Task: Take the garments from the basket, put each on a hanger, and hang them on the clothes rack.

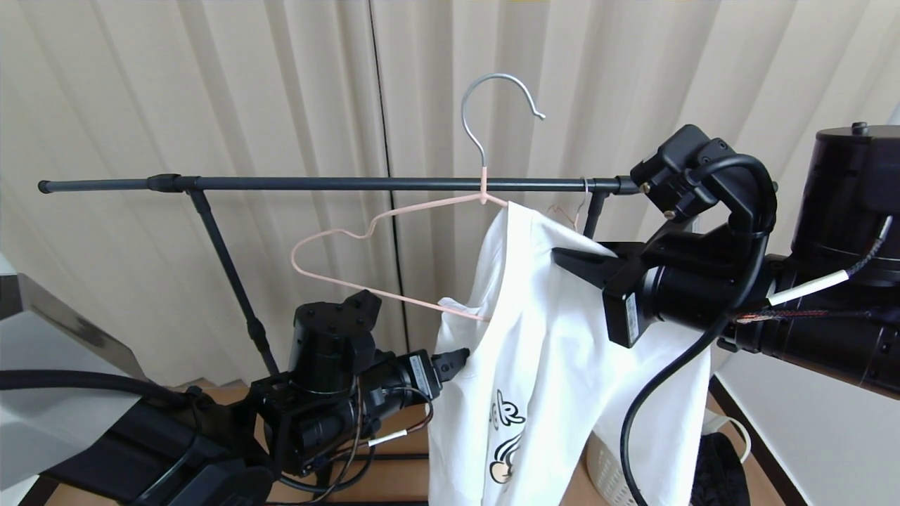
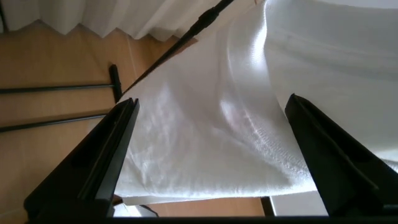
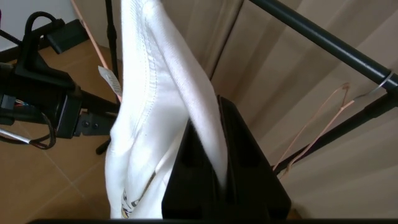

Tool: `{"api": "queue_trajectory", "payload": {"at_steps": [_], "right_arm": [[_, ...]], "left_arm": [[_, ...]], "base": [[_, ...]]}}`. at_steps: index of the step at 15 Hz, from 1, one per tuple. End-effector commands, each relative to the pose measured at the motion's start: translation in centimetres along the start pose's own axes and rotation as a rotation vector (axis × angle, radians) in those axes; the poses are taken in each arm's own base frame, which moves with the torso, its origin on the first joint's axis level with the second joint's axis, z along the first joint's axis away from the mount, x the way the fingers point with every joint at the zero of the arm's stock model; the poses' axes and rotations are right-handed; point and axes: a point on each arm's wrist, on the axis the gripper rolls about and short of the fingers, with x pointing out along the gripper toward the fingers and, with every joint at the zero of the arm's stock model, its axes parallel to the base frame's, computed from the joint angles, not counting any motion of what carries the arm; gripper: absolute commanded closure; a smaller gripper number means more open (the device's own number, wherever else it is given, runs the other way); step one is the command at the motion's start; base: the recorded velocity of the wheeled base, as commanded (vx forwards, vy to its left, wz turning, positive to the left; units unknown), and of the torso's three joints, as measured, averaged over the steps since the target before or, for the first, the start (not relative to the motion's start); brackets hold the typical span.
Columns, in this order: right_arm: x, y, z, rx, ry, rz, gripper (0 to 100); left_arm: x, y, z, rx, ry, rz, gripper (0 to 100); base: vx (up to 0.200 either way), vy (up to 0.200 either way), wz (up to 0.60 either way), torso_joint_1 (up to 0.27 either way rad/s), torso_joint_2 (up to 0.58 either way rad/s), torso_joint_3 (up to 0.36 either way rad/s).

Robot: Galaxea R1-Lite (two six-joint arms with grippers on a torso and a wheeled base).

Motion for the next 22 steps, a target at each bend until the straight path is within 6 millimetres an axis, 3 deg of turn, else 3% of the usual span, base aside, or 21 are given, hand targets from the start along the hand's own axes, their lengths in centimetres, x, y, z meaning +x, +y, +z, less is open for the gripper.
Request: {"api": "queue_trajectory", "payload": {"at_steps": [1,2,7,12,22], "right_arm": [[-0.1,0.0,0.1,0.000,-0.003,0.000,100],[-0.1,-0.1,0.1,0.001,-0.006,-0.002,100],[0.0,-0.5,0.0,0.004,-0.001,-0.017,100],[0.3,-1.8,-0.4,0.011,0.018,-0.065,100],[0.2,-3.8,-2.1,-0.092,0.081,-0.103,100]], "left_arm": [[0.2,0.1,-0.2,0.001,0.008,0.005,0],[0.3,0.2,-0.3,0.008,0.012,0.009,100],[0.0,0.2,-0.3,0.039,0.010,0.010,100],[-2.1,0.0,0.9,0.080,-0.040,-0.001,100],[-3.8,2.5,4.1,0.105,-0.159,0.097,100]], "base": [[0.000,0.000,0.00,0.000,0.00,0.000],[0.000,0.000,0.00,0.000,0.00,0.000],[0.000,0.000,0.00,0.000,0.00,0.000],[0.000,0.000,0.00,0.000,0.00,0.000],[0.000,0.000,0.00,0.000,0.00,0.000]]}}
